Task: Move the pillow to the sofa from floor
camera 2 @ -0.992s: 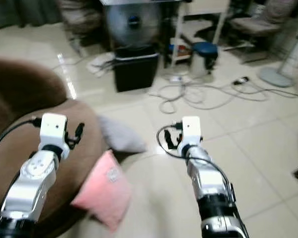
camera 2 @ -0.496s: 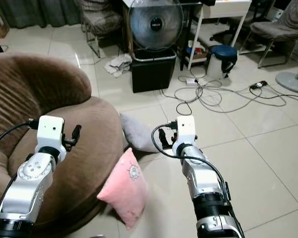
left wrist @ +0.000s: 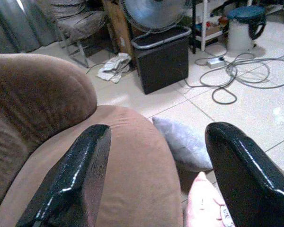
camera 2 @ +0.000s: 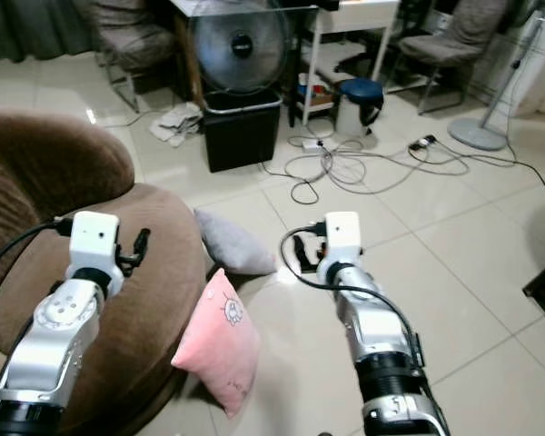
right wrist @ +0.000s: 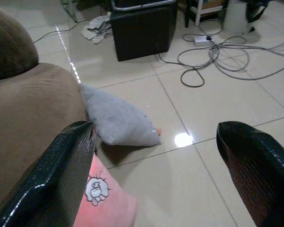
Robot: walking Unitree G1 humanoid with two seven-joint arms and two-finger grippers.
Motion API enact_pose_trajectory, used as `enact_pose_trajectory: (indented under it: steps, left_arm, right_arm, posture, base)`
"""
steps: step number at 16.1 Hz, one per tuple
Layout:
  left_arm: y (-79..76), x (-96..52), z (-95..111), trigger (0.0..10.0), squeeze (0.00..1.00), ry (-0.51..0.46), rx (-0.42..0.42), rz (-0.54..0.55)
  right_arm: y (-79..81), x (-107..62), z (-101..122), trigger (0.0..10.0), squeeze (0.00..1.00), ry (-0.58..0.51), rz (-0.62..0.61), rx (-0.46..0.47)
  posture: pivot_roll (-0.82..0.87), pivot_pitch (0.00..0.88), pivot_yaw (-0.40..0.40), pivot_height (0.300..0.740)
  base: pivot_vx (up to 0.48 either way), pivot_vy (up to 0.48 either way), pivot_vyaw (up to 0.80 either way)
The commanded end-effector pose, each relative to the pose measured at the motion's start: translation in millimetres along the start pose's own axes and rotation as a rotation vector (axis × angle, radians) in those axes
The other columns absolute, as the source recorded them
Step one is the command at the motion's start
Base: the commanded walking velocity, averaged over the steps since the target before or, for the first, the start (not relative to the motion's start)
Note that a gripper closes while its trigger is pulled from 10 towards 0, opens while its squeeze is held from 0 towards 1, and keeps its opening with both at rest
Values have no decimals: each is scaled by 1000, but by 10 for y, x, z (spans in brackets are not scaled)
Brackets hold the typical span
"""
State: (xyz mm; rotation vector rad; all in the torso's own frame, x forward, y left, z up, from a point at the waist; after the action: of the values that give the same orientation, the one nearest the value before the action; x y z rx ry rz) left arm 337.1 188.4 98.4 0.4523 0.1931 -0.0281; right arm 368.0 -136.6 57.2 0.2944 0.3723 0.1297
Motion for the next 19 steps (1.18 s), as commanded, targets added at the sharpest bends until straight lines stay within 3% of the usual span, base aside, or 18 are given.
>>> enact_pose_trajectory:
  steps: [1, 14, 19]
  left_arm:
    - [29, 5, -5, 10000, 0, 2, 10, 8]
    - [15, -1, -11, 10000, 0, 1, 11, 5]
    - [-11, -7, 9, 10000, 0, -16, 39, -15]
  right_arm:
    - [30, 8, 6, 10000, 0, -3, 7, 9]
    - [33, 12, -2, 10000, 0, 3, 11, 11]
    - [33, 9, -7, 10000, 0, 2, 12, 13]
  posture:
    - [44, 0, 7, 740]
    - [47, 0, 1, 740]
    - [47, 0, 2, 740]
  base:
    - [0, 352, 0]
    - [0, 359, 0]
    - [0, 146, -623]
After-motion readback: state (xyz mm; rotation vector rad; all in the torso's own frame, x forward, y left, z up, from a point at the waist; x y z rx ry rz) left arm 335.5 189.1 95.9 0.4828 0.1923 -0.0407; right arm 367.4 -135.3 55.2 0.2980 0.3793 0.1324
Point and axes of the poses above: a point about 5 cm out from each wrist's last joint towards the gripper, its own x axis pointing out of the wrist towards the gripper, its own z axis along the axis of the wrist's last joint, y = z × x, the point moved 5 cm from there along x, pointing out of the wrist towards the gripper, and after that the axes turned 14 degrees about x, right-handed, at the moved point
